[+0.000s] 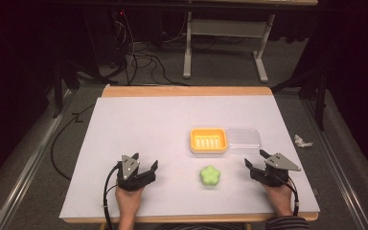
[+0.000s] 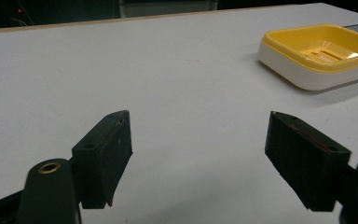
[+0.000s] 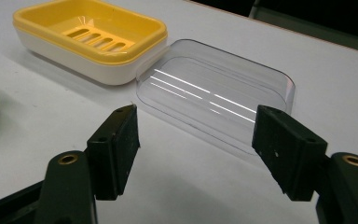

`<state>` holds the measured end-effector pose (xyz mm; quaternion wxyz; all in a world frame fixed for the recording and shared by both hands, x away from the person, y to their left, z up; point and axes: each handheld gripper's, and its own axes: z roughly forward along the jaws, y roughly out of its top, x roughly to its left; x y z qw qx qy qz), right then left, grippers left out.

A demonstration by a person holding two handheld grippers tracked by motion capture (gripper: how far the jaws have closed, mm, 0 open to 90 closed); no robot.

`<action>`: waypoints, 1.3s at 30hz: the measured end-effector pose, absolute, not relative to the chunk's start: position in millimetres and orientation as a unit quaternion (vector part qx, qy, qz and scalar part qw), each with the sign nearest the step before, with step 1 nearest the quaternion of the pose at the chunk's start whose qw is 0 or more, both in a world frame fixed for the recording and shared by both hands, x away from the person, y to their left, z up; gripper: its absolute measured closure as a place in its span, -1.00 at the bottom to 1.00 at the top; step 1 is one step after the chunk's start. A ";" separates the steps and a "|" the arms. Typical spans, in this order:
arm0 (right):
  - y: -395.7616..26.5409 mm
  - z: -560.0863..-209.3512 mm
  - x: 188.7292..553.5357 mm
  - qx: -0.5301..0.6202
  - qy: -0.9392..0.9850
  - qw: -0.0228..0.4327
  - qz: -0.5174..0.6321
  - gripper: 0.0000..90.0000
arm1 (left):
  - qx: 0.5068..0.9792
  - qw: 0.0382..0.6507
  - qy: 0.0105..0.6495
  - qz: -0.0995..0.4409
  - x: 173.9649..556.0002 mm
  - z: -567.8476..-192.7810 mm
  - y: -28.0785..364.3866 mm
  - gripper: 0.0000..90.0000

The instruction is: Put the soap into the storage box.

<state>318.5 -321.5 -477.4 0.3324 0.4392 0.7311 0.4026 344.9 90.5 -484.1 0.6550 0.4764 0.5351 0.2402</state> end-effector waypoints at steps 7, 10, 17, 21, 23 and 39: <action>-321.0 -477.5 318.3 0.440 0.732 0.329 0.403 -0.26 | 0.477 0.654 0.535 0.242 345.0 -484.2 90.5 -0.48; -321.0 -477.4 318.3 0.440 0.731 0.330 0.404 -0.26 | 0.477 0.654 0.535 0.242 345.0 -484.3 90.4 -0.48; -321.6 -477.3 320.3 0.441 0.734 0.327 0.400 -0.29 | 0.477 0.654 0.535 0.243 345.0 -484.2 90.1 -0.48; -320.4 -477.5 321.2 0.441 0.737 0.324 0.395 -0.29 | 0.475 0.655 0.536 0.241 345.1 -484.0 90.4 -0.48; -320.3 -477.4 322.0 0.444 0.739 0.321 0.393 -0.30 | 0.472 0.658 0.536 0.240 344.9 -483.8 90.9 -0.48; -322.6 -476.5 332.2 0.462 0.753 0.275 0.379 -0.41 | 0.472 0.666 0.528 0.235 342.5 -483.2 91.7 -0.49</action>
